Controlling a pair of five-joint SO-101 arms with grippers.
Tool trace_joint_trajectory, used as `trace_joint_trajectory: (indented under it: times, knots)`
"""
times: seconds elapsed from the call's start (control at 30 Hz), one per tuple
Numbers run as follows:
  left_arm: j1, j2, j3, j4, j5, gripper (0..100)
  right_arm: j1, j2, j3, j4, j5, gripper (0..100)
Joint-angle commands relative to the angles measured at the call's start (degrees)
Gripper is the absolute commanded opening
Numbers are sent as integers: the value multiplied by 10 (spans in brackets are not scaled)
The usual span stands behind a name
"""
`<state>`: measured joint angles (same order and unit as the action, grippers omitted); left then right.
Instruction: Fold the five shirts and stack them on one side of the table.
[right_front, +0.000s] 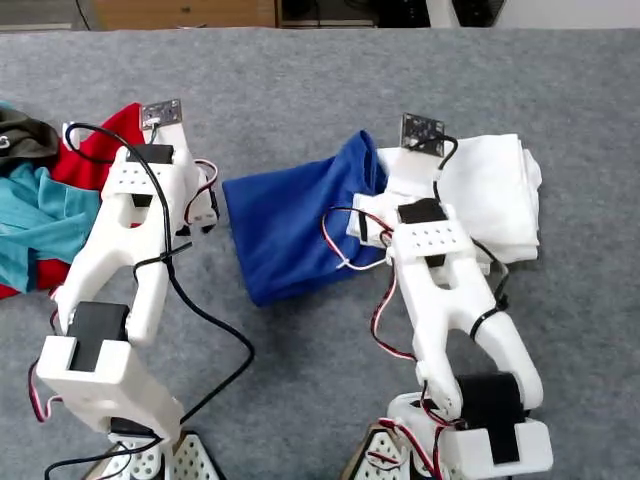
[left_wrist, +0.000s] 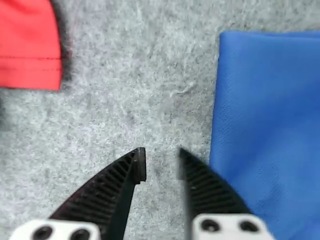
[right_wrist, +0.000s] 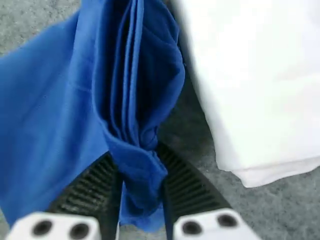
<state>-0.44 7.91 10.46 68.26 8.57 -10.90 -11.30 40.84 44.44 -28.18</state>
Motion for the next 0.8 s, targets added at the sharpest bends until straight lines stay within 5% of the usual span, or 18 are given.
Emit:
trace_joint_trajectory:
  times: [0.0,0.27,0.53,0.77]
  knots:
    - [-3,-30,-25,-1,17,195,6,-7,-38,-2,-7,2]
    - [25,-29,-30,-6,75,201,8,57,-45,-2,-5,2]
    - [37,-26,-90,-6,263,298,8,116,-42,-51,-8,2]
    - [56,82,-98,-81,276,276,9,141,-42,-62,-8,2]
